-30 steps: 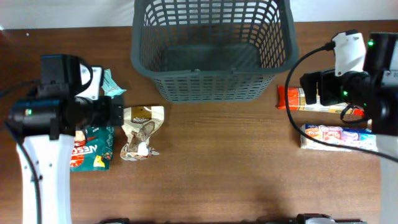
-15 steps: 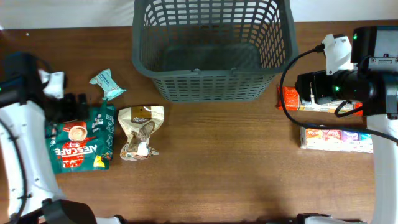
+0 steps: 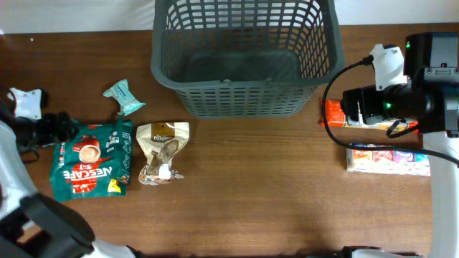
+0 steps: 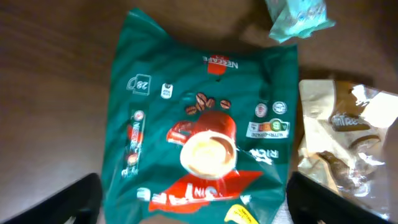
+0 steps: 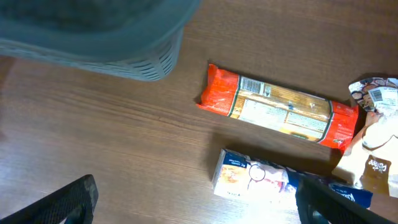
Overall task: Pack container
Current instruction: 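Grasp the green Nescafe bag's left edge with the left gripper, then lift the green bag and carry it over the grey basket, then release the green bag into the basket and withdraw left gripper, then lower the left gripper onto the clear Danish cookie bag and grasp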
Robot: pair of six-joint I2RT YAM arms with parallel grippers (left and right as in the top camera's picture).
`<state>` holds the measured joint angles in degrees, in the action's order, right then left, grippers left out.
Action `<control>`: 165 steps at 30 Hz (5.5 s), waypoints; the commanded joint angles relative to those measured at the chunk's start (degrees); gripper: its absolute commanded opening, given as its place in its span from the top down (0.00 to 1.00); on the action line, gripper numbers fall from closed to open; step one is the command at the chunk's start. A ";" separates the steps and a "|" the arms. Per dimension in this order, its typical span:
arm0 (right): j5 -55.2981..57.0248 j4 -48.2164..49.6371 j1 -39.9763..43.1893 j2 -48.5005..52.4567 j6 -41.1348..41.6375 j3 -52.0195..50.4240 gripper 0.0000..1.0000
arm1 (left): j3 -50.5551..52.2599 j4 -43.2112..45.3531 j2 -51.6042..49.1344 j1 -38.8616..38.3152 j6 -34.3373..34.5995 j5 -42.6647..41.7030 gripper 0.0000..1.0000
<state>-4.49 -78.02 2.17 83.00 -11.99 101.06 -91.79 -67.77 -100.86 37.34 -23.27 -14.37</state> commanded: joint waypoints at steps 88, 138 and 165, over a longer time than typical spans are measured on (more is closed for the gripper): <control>0.44 -2.82 0.15 0.11 0.02 1.11 0.01 | -36.00 14.67 10.84 -4.07 33.99 -62.10 0.98; 0.26 -11.74 0.15 0.11 0.22 1.11 0.01 | -36.00 26.86 -9.03 -43.06 29.22 -33.59 0.24; 0.00 -11.96 0.15 0.11 0.44 1.11 0.01 | -20.50 -19.87 9.05 -30.40 21.03 9.68 0.34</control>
<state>-4.49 -89.78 2.17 83.11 -11.99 101.10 -119.26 -89.30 -93.27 6.33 -2.76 -6.31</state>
